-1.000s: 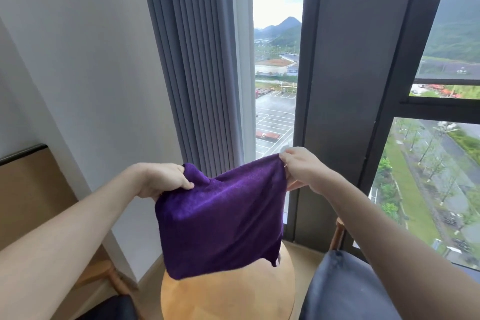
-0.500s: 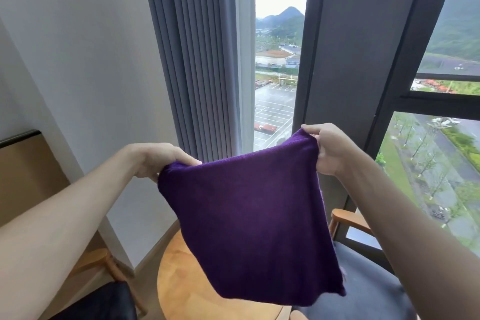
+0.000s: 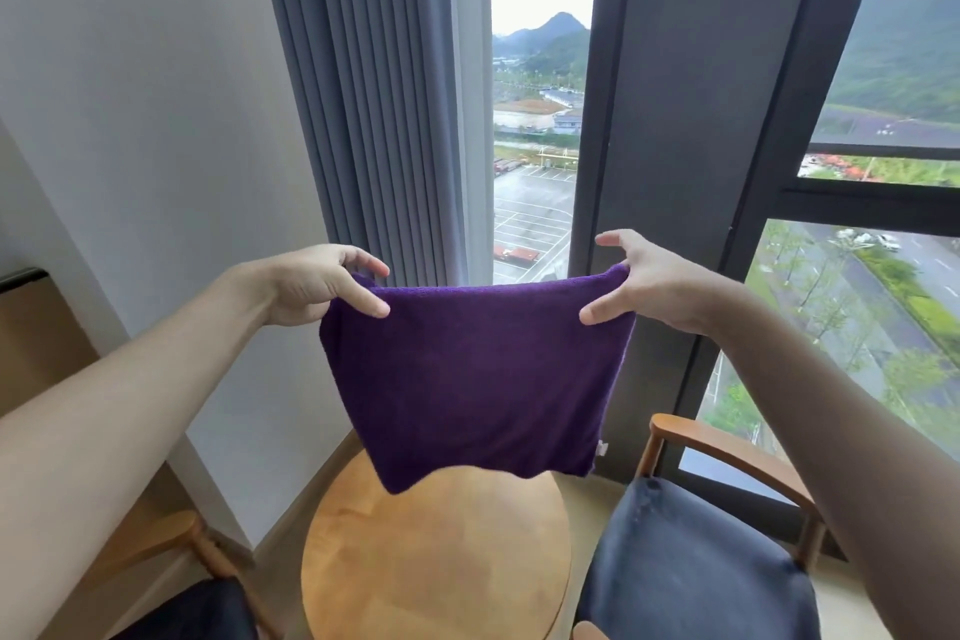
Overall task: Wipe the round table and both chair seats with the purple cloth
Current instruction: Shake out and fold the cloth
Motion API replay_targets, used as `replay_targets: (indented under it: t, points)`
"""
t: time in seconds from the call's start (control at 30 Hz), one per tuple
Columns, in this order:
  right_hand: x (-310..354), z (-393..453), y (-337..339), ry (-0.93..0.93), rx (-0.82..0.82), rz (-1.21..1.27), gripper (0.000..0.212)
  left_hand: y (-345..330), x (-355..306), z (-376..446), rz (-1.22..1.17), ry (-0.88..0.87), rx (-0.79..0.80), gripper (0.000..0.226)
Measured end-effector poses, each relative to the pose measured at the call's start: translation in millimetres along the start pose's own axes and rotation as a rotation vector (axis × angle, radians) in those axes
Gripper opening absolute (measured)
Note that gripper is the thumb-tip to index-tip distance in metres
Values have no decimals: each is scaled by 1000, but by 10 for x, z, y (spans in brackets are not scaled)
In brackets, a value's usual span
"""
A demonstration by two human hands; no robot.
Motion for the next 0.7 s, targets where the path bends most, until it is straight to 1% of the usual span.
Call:
replay_targets:
  t: [0.03,0.13,0.23,0.3,0.33,0.47,0.5,0.63,0.7]
  points:
    - [41,3,15,33,31,-92,99,10,-43,-16,73,-3,-14,62]
    - [175,27,74,111,61,-314,61,3,-150,-36,442,5,-84,53]
    - [272,67,118,188,20,-387,37,-40,-257,-26,765,-4,-203,32]
    - [279,98,147,213,-24,-403,27,-50,-325,-17,870,-34,-269,20]
    - [259,110,160,213,-51,-405,23,-50,-350,-10,888,-49,-289,19]
    - [173,118,225,219,-168,-380,18,-44,-356,78,840,-108,-276,21]
    - [157,114,247,221,-192,-379,17,-39,-339,96,778,-122,-262,22]
    - [122,108,344,243,-247,-398,16,1,-283,98,386,-161,-177,29]
    - [100,108,394,247,-264,-286,18,28,-286,87,232,-195,-174,27]
Point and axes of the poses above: each hand's wrist, its own z-axis towards the middle knuckle, its own y-axis out of the back of the hand, x = y × z, the point moved 6 cm from there along z, towards the middle knuckle, and after that the axes turned 9 degrees about y, right-handed, at the moved point
